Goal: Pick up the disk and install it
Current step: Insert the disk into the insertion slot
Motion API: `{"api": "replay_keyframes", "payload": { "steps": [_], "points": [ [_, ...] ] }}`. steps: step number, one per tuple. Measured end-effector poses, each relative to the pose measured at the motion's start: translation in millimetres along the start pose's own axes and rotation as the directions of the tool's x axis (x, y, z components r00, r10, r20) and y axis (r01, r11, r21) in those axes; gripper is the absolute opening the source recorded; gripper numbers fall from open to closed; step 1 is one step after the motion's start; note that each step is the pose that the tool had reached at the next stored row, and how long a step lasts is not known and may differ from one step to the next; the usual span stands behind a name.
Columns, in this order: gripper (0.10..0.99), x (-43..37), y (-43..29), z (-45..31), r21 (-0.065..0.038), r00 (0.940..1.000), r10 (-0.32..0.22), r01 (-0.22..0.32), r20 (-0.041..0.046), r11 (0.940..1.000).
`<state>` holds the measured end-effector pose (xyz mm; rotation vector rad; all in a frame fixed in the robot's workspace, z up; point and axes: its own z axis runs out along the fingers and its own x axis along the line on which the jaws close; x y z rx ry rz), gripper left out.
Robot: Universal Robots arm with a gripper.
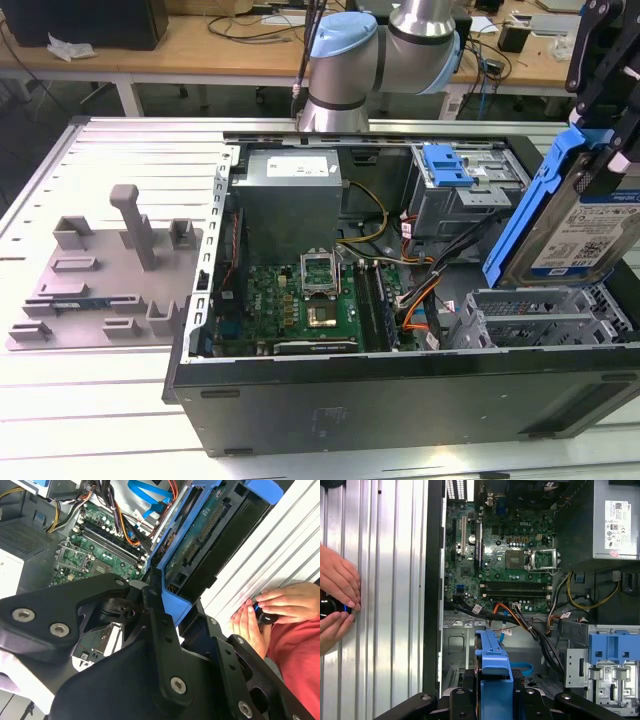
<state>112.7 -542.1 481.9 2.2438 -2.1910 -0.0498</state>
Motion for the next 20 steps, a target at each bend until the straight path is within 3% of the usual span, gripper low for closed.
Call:
{"api": "replay_keyframes", "payload": {
  "steps": [20],
  "points": [
    [0.369,2.0,-1.3,7.8,0.000,1.0000,-0.009,0.009,-0.0004,1.0000]
  ]
}}
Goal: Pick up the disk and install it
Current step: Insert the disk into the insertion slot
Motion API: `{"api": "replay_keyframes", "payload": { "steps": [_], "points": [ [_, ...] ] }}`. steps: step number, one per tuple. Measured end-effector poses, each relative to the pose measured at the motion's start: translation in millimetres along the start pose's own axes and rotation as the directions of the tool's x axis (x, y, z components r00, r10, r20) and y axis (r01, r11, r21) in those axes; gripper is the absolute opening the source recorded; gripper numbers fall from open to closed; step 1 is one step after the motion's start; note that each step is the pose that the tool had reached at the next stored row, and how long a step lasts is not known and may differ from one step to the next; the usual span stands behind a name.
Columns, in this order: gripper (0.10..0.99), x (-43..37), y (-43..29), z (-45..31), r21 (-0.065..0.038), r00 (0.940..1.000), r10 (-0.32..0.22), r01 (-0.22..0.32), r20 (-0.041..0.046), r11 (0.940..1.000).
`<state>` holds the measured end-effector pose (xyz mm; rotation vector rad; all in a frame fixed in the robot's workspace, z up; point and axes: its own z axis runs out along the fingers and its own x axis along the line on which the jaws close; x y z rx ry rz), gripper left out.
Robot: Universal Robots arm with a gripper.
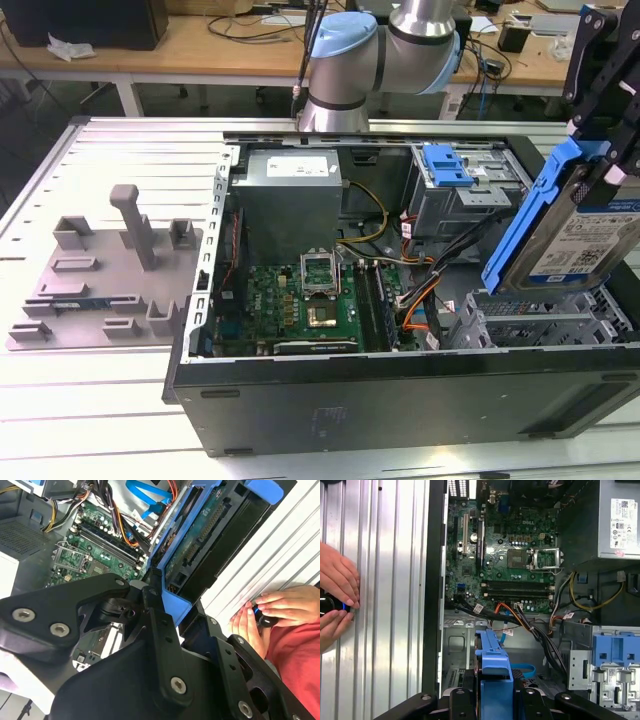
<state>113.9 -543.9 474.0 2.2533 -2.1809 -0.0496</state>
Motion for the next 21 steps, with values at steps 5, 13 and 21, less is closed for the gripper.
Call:
{"api": "replay_keyframes", "payload": {
  "steps": [5,13,21],
  "points": [
    [0.369,2.2,0.0,3.9,0.000,1.0000,0.000,0.000,0.0002,1.0000],
    [0.369,3.9,-0.1,8.7,0.000,1.0000,0.000,0.000,0.0001,1.0000],
    [0.369,4.2,-0.4,14.1,0.000,1.0000,0.000,0.000,0.0002,1.0000]
  ]
}}
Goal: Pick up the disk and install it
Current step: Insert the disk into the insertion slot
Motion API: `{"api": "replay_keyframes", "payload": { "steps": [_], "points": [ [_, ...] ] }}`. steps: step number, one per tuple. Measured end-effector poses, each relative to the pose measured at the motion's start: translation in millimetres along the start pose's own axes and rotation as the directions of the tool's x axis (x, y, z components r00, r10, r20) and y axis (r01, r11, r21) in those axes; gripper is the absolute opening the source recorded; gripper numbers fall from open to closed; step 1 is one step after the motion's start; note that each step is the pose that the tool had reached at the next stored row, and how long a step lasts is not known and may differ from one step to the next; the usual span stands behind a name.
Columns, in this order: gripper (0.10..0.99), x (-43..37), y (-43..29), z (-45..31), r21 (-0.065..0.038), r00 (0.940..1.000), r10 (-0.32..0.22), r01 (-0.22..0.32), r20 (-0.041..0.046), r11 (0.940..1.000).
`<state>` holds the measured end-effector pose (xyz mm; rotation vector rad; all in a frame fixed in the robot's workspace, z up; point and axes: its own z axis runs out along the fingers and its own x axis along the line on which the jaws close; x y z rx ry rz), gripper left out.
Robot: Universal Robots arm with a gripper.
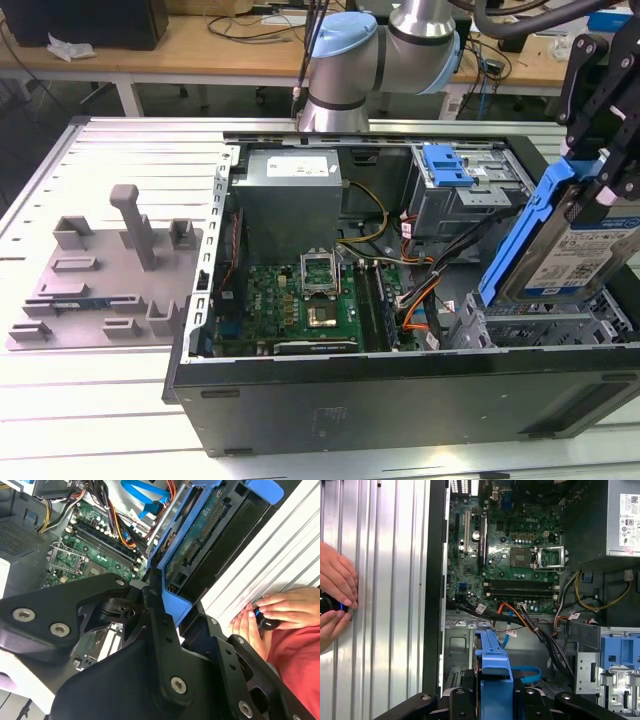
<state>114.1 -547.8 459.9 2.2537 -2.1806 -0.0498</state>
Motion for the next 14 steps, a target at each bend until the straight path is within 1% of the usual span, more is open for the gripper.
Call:
{"api": "replay_keyframes", "payload": {
  "steps": [11,14],
  "points": [
    [0.369,0.2,-1.2,8.5,0.000,1.0000,0.000,0.000,-0.0001,1.0000],
    [0.369,0.3,-1.2,12.3,0.000,1.0000,0.000,0.000,0.0000,1.0000]
  ]
}}
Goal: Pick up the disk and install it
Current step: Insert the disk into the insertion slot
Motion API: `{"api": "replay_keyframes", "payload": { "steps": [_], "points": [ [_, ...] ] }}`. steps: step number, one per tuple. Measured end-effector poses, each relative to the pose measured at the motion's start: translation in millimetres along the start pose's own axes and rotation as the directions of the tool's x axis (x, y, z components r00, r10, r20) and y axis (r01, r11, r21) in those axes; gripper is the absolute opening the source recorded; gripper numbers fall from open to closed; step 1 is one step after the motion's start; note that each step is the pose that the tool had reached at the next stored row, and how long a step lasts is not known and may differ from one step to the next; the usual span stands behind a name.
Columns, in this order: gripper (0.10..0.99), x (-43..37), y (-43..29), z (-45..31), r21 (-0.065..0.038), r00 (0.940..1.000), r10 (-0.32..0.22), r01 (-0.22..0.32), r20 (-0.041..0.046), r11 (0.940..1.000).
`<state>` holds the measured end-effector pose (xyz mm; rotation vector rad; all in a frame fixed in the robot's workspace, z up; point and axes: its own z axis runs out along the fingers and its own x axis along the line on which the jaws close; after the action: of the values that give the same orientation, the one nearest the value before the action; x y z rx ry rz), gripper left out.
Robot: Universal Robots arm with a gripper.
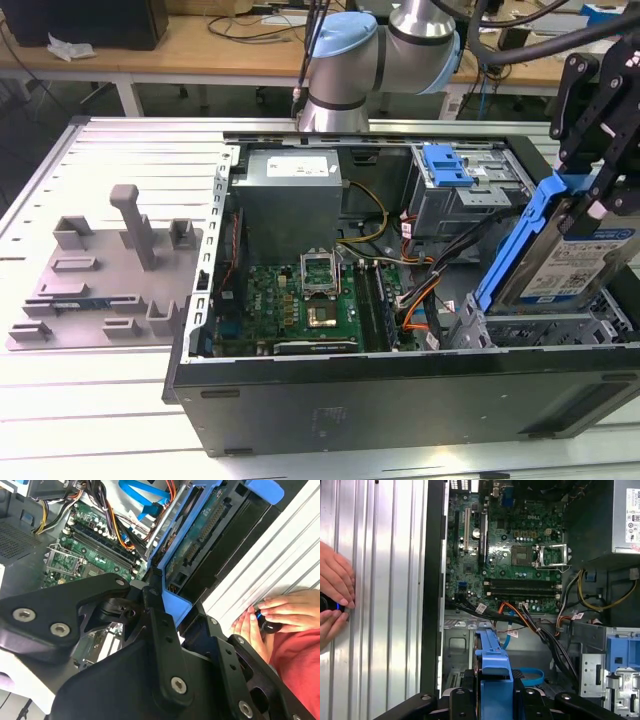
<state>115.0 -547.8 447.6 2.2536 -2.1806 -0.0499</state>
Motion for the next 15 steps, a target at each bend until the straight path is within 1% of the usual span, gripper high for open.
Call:
{"api": "replay_keyframes", "payload": {
  "steps": [6,11,15],
  "points": [
    [0.369,0.1,-0.2,6.7,0.000,1.0000,0.000,0.000,0.0000,1.0000],
    [0.369,0.5,-0.4,15.4,0.000,1.0000,0.000,0.000,0.0000,1.0000],
    [0.369,0.8,-0.5,20.0,0.000,1.0000,0.000,0.000,0.0000,1.0000]
  ]
}}
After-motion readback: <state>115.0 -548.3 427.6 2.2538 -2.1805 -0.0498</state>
